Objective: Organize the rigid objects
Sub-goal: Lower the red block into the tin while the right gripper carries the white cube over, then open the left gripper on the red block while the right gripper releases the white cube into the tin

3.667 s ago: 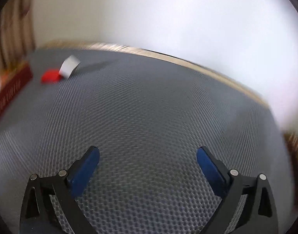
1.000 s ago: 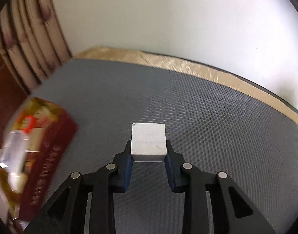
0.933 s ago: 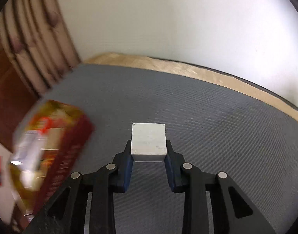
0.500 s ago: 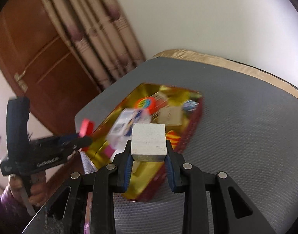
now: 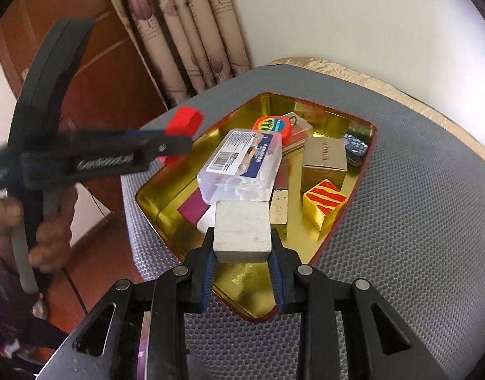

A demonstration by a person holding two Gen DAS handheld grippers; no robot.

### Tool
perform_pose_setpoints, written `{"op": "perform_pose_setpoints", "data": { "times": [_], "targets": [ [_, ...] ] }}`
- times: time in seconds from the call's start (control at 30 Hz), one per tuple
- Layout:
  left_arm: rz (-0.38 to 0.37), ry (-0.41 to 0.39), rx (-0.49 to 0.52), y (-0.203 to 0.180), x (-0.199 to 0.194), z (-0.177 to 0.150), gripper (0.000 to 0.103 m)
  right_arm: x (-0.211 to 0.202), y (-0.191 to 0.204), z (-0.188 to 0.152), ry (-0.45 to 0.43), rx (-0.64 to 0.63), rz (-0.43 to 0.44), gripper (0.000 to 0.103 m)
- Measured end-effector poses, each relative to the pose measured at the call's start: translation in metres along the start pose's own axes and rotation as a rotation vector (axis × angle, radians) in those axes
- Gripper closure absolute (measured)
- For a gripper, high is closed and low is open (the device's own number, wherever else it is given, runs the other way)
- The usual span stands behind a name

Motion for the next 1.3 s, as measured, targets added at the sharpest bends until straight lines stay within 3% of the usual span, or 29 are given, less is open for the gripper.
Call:
{"op": "perform_pose_setpoints", "data": {
  "times": [0.37,0.47,0.6,0.73,0.9,0.97,1.13,1.3],
  "targets": [
    [0.072,0.005,0.067,-0.017,0.019,0.008,0.071,0.003,-0.007,0.001,0.006,-0.009,-0.018,0.074],
    [0.028,0.013,0.05,-0.016,0.019,0.01,0.068,0.003,-0.011,0.003,-0.007,0.005,-0.002,0.072],
    [0.004,-0.037,-0.009,-0.006,-0.001,0.011,0.066,-0.018,-0.012,0.005,-0.09,-0.003,-0.003,0.07],
    [0.026,-0.108,-0.034,-0.004,-0.026,0.007,0.065,-0.044,-0.021,0.005,-0.186,-0.013,-0.084,0.056],
    [0.038,-0.151,-0.046,-0.011,-0.052,-0.007,0.065,-0.064,-0.031,0.0,-0.225,0.037,-0.132,0.055],
    [0.05,-0.161,-0.049,-0.015,-0.059,-0.013,0.065,-0.069,-0.025,0.0,-0.241,0.024,-0.155,0.049],
    [0.087,-0.175,-0.055,-0.023,-0.074,-0.03,0.065,-0.091,0.003,0.0,-0.347,-0.014,-0.246,0.014],
    [0.094,-0.187,-0.103,-0.016,-0.09,-0.048,0.065,-0.104,0.026,0.004,-0.418,-0.042,-0.296,0.004]
  ]
}}
Point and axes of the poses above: each gripper's, at about its wrist camera, not at the fingertips, and x roughly the way its jaws point, y to its left, z to its top, the point moved 2 cm from there along x, roughly the way its jaws point, and after that the axes turned 11 degrees about z, right-handed, at the moved point
